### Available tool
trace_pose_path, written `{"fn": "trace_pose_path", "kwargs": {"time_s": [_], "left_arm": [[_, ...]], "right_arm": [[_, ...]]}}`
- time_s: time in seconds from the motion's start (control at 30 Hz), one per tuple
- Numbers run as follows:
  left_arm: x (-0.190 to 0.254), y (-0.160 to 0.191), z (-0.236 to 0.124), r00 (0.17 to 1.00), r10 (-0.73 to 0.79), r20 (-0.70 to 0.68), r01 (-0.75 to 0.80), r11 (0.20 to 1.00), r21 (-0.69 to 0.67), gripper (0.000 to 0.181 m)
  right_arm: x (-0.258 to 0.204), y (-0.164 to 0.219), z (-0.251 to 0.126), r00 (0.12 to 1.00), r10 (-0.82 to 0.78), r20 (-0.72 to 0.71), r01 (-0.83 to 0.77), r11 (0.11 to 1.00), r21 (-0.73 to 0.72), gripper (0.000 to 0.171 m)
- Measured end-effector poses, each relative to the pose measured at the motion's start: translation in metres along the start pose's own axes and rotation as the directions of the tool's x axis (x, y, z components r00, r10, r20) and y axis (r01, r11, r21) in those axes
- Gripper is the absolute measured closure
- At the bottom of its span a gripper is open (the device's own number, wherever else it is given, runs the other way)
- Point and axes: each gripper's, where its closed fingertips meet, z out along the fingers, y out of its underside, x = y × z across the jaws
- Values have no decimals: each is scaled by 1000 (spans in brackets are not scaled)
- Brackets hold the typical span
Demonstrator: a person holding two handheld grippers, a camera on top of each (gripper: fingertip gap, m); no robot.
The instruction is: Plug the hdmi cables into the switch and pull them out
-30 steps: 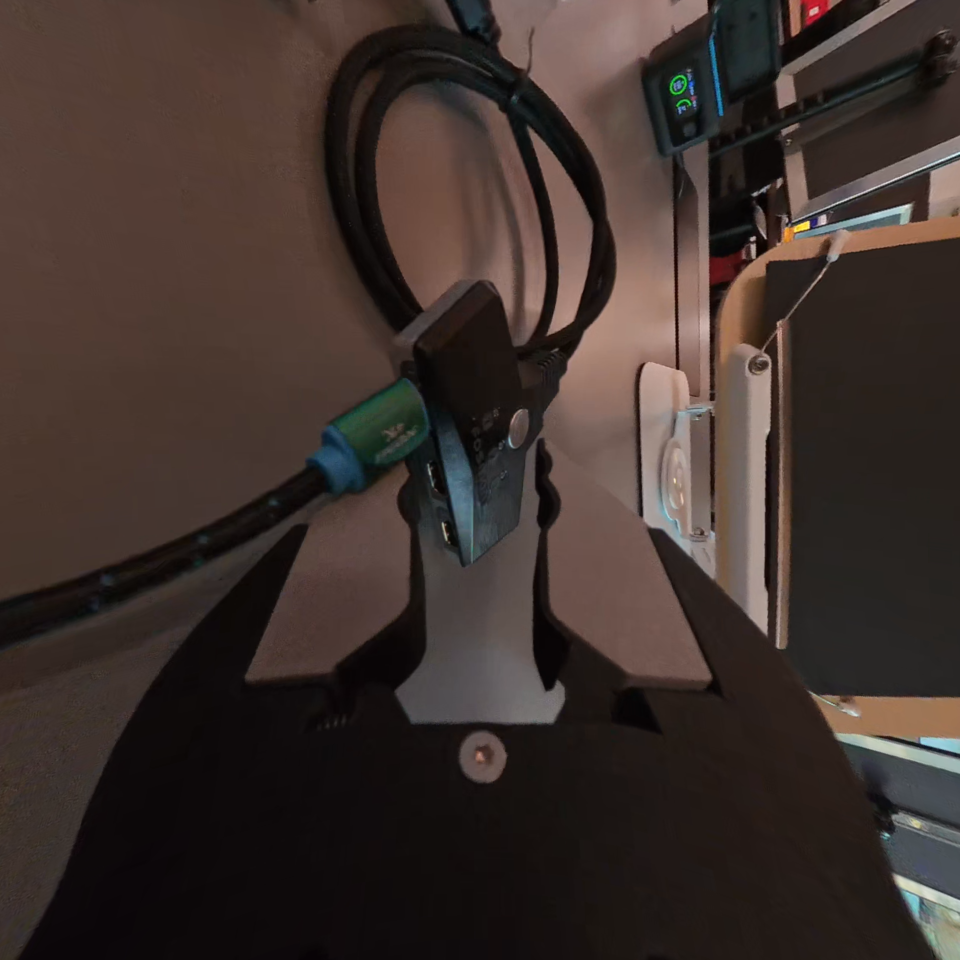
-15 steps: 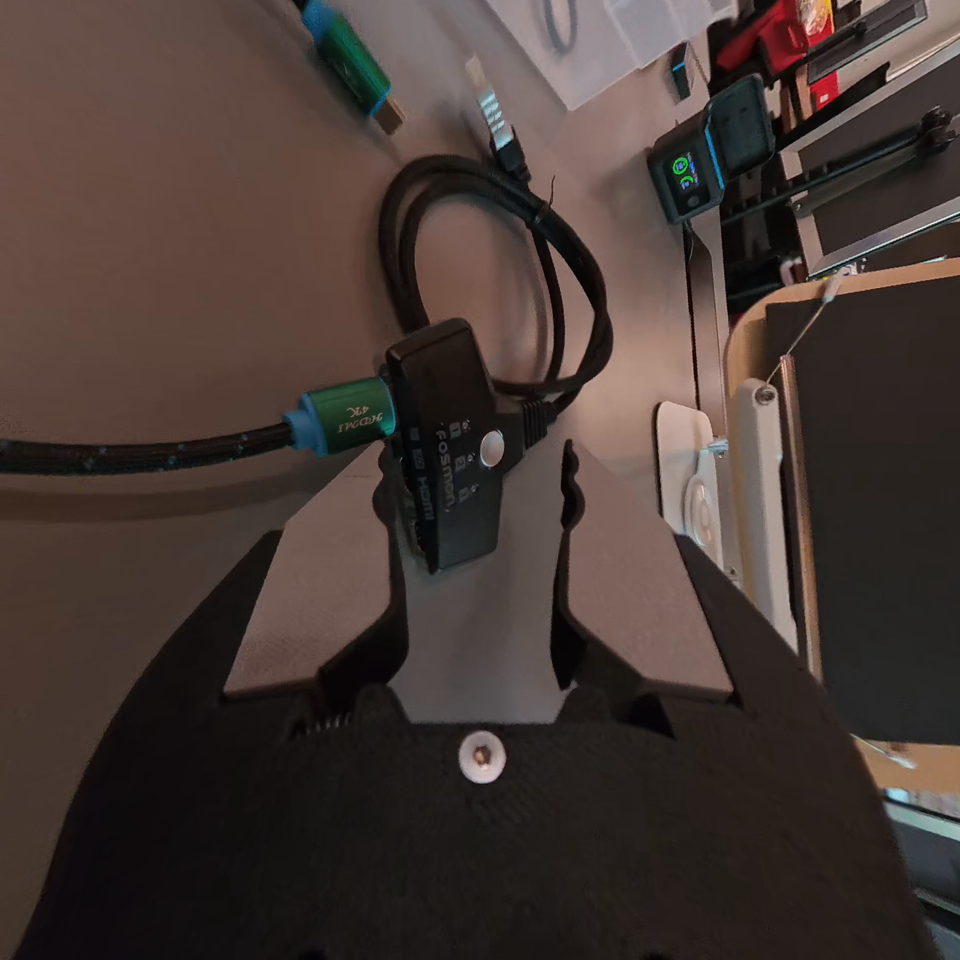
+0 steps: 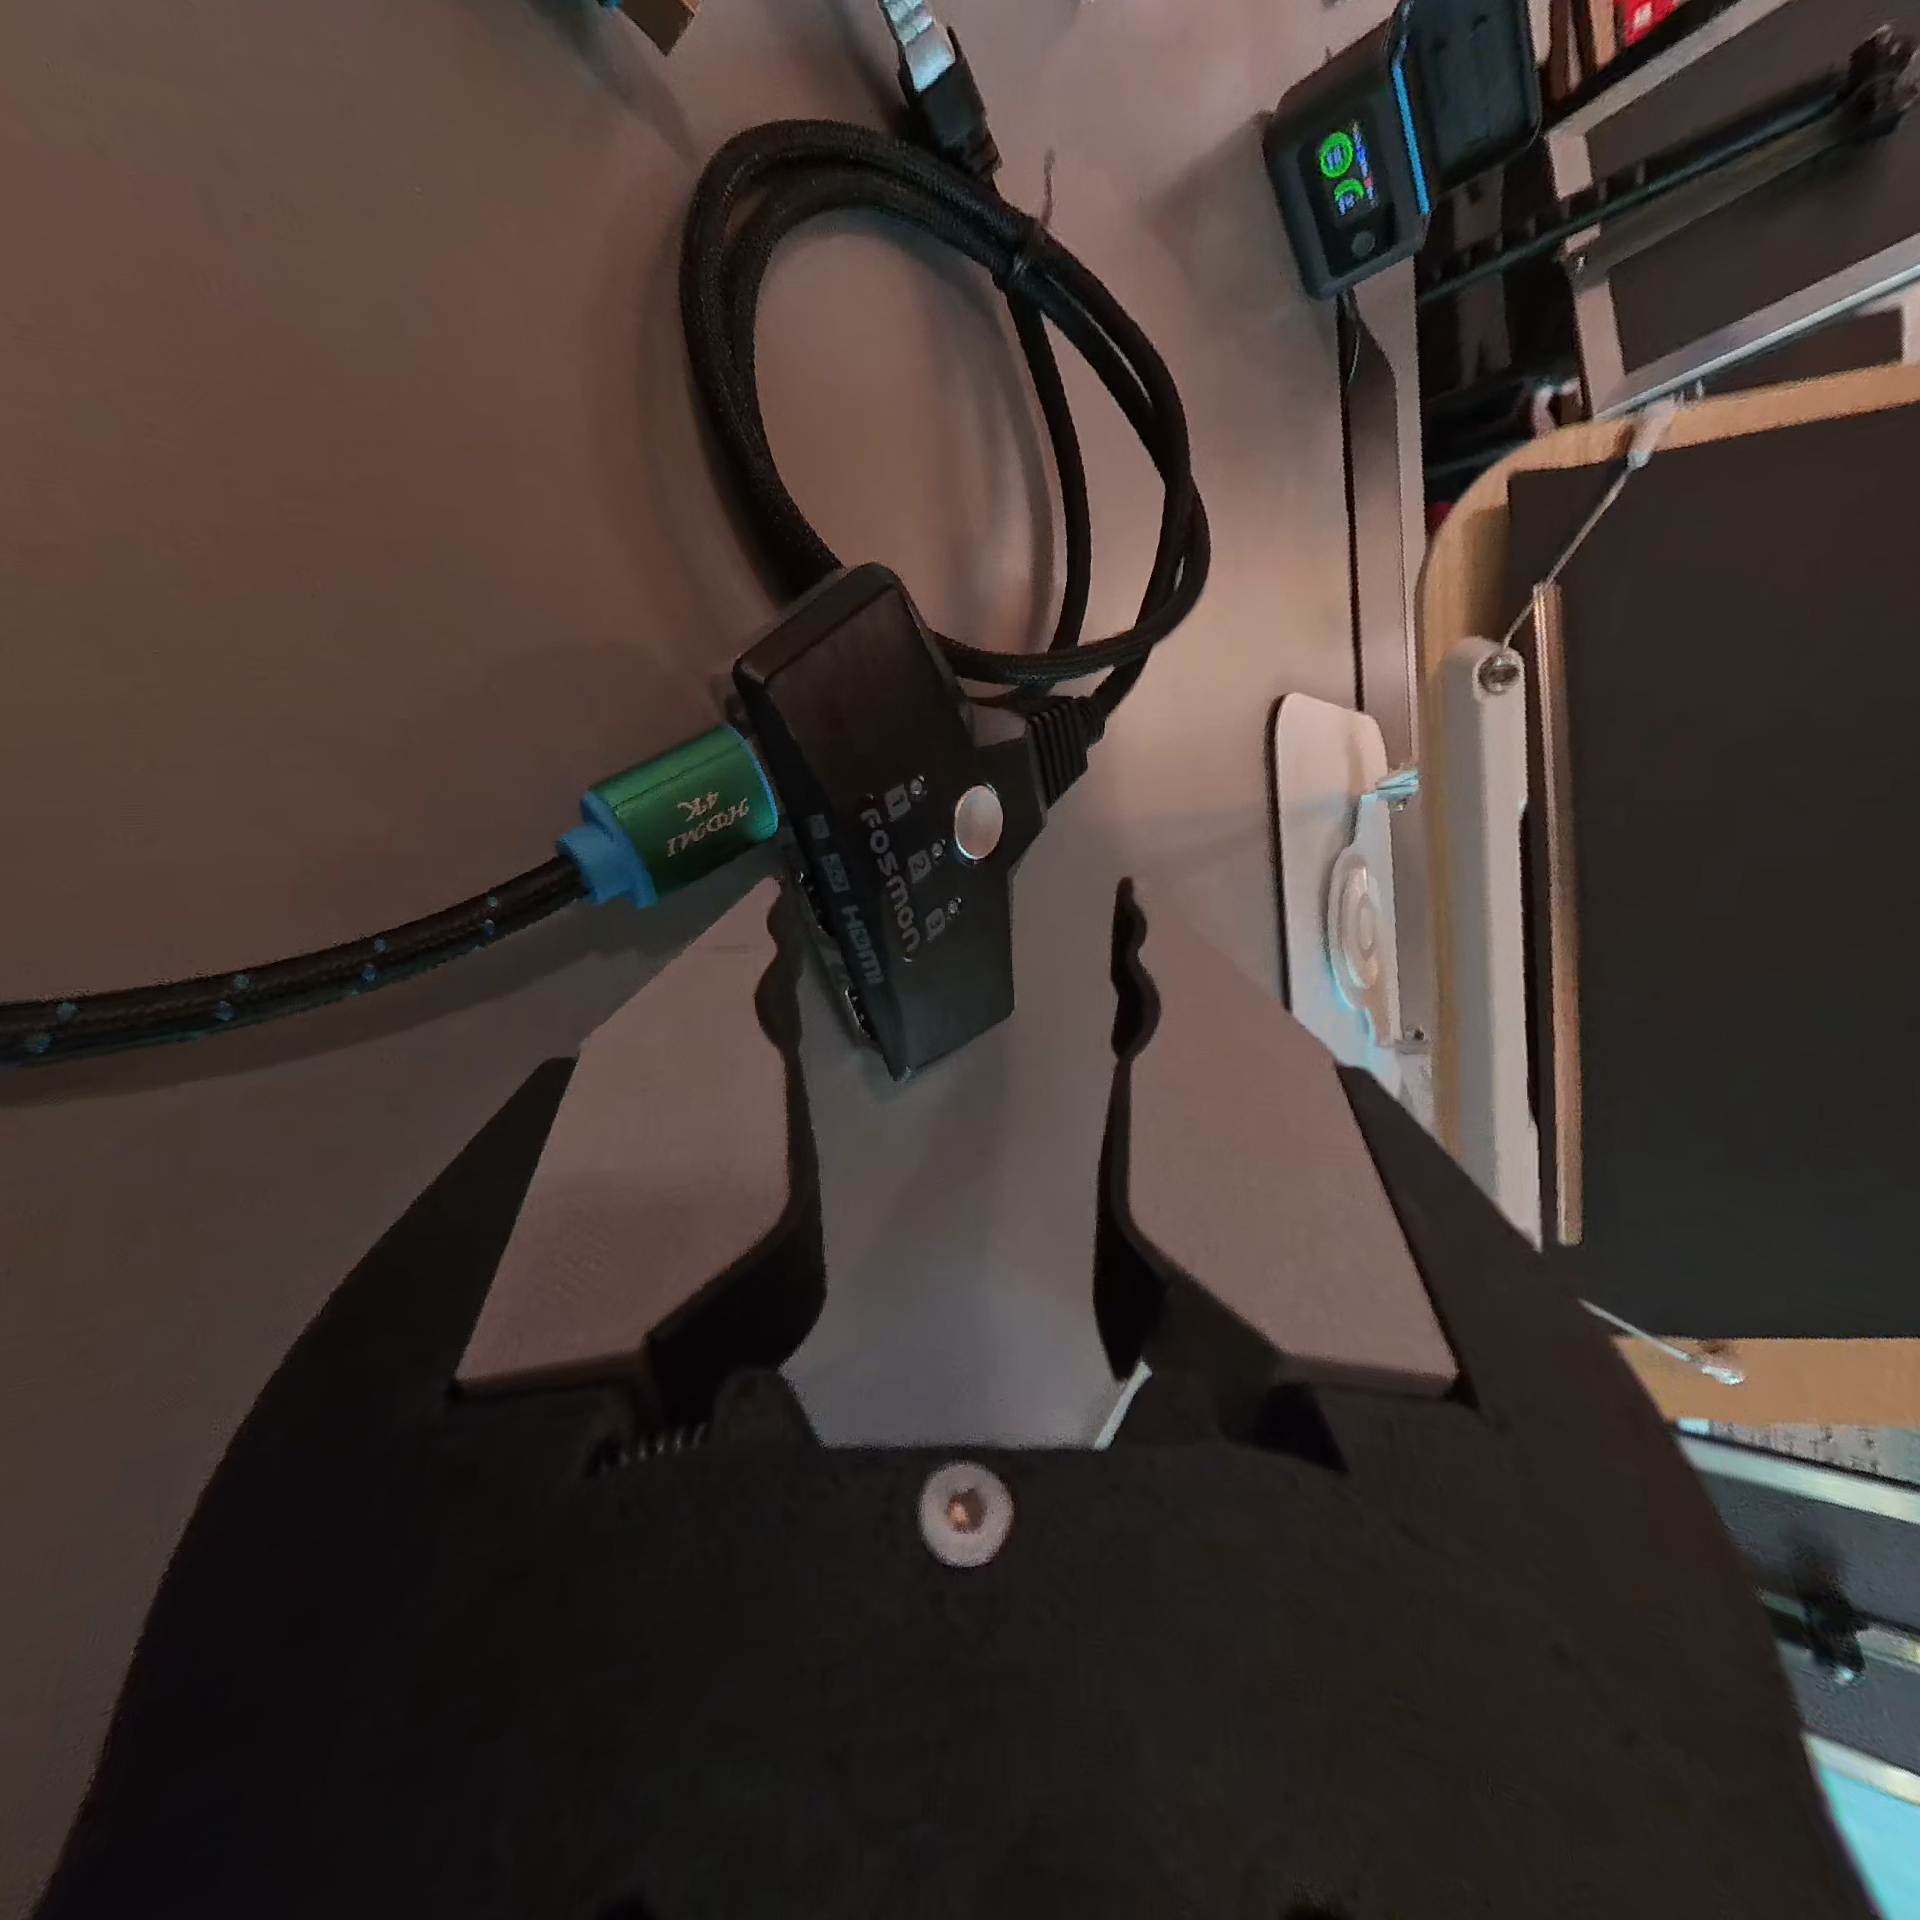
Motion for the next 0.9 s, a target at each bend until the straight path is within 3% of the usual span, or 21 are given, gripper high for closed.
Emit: {"fn": "trace_pose_path", "kwargs": {"time_s": [0.03, 0.1, 0.2, 0.33, 0.43, 0.53, 0.67, 0.77, 0.9], "left_arm": [[-6, -10, -8, 1000, -11, 11, 10, 999, 43, 168], [-16, -32, -26, 999, -37, 33, 31, 987, 155, 170], [-28, -56, -56, 996, -70, 56, 51, 956, 288, 178], [-25, -92, -105, 997, -38, 67, 2, 883, 470, 181], [-9, -111, -137, 997, 29, 69, -61, 845, 531, 181], [35, -122, -159, 991, 129, -26, -92, 824, 558, 181], [127, -120, -173, 923, 361, -135, -215, 771, 600, 181], [190, -105, -161, 826, 562, -40, -426, 670, 607, 180], [269, -73, -131, 606, 783, 138, -694, 435, 574, 181]], "right_arm": [[3, 4, 0, 1000, 13, -4, -13, 1000, -14, 117], [1, 9, -2, 999, 25, 25, -25, 1000, -15, 128], [-22, 1, -10, 979, 64, 195, -78, 995, 64, 136], [-17, -11, -21, 960, 131, 247, -173, 973, 156, 132], [-4, -23, -34, 947, 194, 256, -258, 934, 246, 131], [13, -34, -47, 929, 268, 257, -345, 877, 335, 126], [26, -44, -61, 891, 336, 306, -442, 797, 411, 119], [32, -56, -76, 838, 370, 400, -535, 701, 472, 113], [41, -65, -96, 741, 389, 548, -663, 551, 506, 103]]}}
